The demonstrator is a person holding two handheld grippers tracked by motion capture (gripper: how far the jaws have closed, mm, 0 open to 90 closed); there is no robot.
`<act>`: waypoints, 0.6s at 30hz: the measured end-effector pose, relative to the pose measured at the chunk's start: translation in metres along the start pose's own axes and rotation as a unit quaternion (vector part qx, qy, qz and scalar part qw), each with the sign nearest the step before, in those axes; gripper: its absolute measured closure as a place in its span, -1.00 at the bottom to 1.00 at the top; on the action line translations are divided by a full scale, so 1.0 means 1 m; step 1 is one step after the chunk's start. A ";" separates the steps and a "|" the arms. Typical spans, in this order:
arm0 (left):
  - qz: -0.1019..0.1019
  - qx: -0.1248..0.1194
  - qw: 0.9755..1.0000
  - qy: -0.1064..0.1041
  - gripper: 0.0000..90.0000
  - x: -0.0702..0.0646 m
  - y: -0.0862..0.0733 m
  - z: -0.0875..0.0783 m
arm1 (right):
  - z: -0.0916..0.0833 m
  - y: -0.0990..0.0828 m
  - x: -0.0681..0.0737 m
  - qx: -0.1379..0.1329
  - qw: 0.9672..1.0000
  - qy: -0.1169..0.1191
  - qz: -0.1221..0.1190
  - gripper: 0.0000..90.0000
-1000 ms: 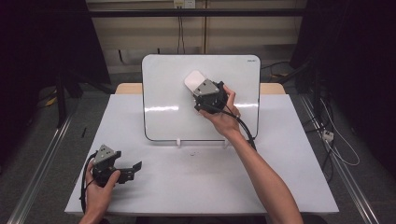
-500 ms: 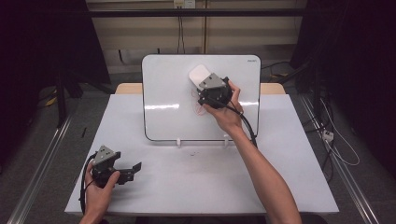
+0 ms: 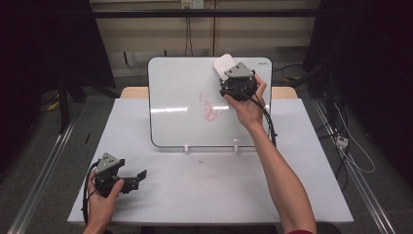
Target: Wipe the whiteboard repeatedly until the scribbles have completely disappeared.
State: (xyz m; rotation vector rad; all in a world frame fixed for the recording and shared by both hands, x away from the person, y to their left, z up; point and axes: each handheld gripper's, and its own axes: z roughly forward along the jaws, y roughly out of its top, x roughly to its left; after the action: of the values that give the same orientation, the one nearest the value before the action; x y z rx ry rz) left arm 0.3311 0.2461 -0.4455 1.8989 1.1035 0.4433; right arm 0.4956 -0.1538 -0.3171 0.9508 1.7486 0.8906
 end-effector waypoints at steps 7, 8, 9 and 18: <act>0.001 0.001 1.000 -0.001 -0.88 0.000 0.000 0.001 | 0.000 -0.004 0.011 0.001 1.000 0.006 -0.007 -0.30; 0.002 0.001 1.000 -0.002 -0.88 0.000 0.000 0.001 | 0.001 -0.004 0.014 0.001 1.000 0.008 -0.011 -0.30; 0.002 0.001 1.000 -0.002 -0.88 0.000 0.000 0.001 | 0.001 -0.004 0.016 0.001 1.000 0.010 -0.012 -0.30; 0.001 0.001 1.000 -0.003 -0.88 -0.001 0.001 0.001 | 0.000 -0.005 0.037 -0.002 0.999 0.023 -0.032 -0.30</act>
State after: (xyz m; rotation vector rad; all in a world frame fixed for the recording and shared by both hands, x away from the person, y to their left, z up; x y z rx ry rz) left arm 0.3317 0.2447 -0.4454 1.9016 1.0982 0.4388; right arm 0.4847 -0.1233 -0.3351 0.8723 1.8047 0.8811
